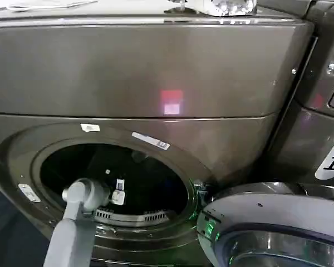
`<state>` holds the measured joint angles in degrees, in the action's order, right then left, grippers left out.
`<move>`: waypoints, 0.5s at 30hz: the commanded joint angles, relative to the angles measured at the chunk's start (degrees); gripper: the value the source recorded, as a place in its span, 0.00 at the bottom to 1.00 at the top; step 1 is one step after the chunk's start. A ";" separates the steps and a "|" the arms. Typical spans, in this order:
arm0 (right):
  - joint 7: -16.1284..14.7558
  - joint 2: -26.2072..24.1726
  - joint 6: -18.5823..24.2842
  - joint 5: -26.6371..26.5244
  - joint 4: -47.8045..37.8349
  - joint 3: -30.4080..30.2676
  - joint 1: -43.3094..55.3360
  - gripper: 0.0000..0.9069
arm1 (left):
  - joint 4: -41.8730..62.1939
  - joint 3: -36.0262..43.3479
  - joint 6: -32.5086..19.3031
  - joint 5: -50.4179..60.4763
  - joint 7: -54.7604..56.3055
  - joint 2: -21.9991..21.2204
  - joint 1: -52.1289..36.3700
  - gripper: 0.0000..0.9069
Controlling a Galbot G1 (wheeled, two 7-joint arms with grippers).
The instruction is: Grasp the clothes from the dryer.
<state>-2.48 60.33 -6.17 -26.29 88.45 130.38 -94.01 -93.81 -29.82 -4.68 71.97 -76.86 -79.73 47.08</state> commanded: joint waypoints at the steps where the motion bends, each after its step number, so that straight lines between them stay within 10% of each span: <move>1: 0.05 0.15 0.08 0.02 0.16 -0.09 -0.01 1.00 | 4.88 -0.31 0.74 0.44 -0.29 0.02 -0.71 1.00; 5: 0.03 0.12 0.10 0.01 0.28 -0.24 -0.01 1.00 | 6.76 -0.33 0.93 -0.54 -0.30 -0.02 -1.27 0.97; 7: 0.04 0.14 0.10 0.00 0.43 -0.34 0.01 1.00 | 7.31 -0.32 1.10 -0.79 -0.28 -0.12 -1.59 0.14; 8: 0.05 0.13 0.09 -0.02 0.43 -0.38 0.02 1.00 | 7.49 -0.26 1.08 -1.12 -0.28 -0.07 -1.69 0.01; 15: 0.06 0.02 0.12 -0.04 0.40 -0.69 0.11 1.00 | 7.54 -0.10 1.11 -3.98 -0.29 -0.27 -2.15 0.00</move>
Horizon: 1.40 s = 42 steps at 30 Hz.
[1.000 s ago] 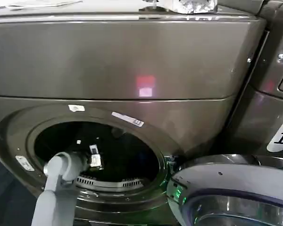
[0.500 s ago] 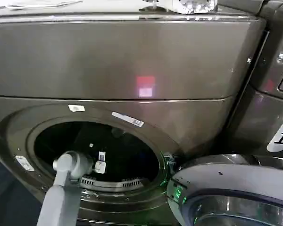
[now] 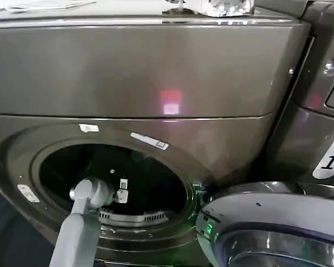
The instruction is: Grasp the clothes from the dryer.
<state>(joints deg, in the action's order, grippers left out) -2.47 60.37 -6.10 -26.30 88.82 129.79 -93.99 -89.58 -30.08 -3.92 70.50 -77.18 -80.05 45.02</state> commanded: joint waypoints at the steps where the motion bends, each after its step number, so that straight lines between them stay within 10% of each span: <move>1: 0.07 0.00 0.05 -0.01 0.02 -0.14 0.14 1.00 | 3.17 0.20 0.41 -2.97 0.04 0.08 -0.08 0.00; 21: -0.51 0.18 -0.32 -0.18 0.07 0.00 0.04 1.00 | -2.87 -0.40 6.50 -18.51 12.13 0.17 -1.90 0.00; 31: 0.01 0.52 -1.40 0.50 1.22 -0.76 0.13 1.00 | -4.77 -0.38 24.26 -28.54 46.76 -3.24 -2.90 0.00; 42: -1.34 1.09 -2.25 -0.32 2.42 -0.09 -0.09 1.00 | -10.37 0.65 30.33 -56.91 81.55 -9.51 0.36 0.00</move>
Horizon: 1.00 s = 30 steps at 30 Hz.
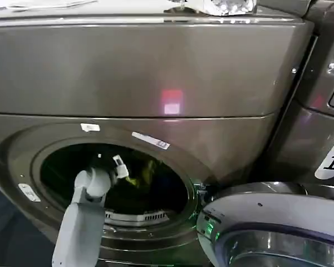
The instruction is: Grasp the clothes from the dryer.
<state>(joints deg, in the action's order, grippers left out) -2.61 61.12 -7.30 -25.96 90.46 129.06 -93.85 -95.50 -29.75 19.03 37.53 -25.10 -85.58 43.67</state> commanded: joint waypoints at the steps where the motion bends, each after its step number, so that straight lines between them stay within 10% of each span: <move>1: -1.72 0.52 -1.51 -0.62 1.20 0.80 -0.29 1.00 | -4.39 -0.04 7.17 -24.76 30.38 -4.37 1.91 0.00; 30: -2.03 1.00 -2.78 -2.26 2.59 0.58 -0.05 1.00 | -6.57 0.32 6.98 -27.07 32.18 -4.12 2.55 0.00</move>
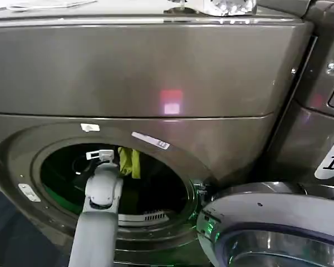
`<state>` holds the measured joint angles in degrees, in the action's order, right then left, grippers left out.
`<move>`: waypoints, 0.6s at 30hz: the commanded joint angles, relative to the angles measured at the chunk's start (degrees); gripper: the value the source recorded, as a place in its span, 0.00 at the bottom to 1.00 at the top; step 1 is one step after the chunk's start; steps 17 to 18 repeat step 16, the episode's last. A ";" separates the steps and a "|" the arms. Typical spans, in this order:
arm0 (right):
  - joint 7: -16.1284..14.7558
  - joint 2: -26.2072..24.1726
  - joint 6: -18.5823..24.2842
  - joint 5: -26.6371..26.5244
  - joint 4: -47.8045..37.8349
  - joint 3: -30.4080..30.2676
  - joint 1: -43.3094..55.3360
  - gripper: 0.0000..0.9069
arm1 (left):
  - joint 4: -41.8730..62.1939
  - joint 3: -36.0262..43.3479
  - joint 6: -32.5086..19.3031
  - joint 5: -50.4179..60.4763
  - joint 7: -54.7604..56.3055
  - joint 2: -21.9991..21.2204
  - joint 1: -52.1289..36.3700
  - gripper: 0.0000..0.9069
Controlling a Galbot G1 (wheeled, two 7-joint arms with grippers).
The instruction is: Grasp the clothes from the dryer.
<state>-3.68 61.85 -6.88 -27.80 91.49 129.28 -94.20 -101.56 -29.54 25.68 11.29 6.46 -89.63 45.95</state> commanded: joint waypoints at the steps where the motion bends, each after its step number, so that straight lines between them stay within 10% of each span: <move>1: -0.70 0.26 -3.77 -0.68 1.88 0.46 0.54 1.00 | -0.58 0.14 0.38 -0.80 0.50 -0.03 0.34 0.00; 18: -0.07 -0.03 -4.48 -1.44 1.79 1.79 0.10 1.00 | -0.82 0.79 0.20 -0.38 -1.06 0.08 0.65 0.00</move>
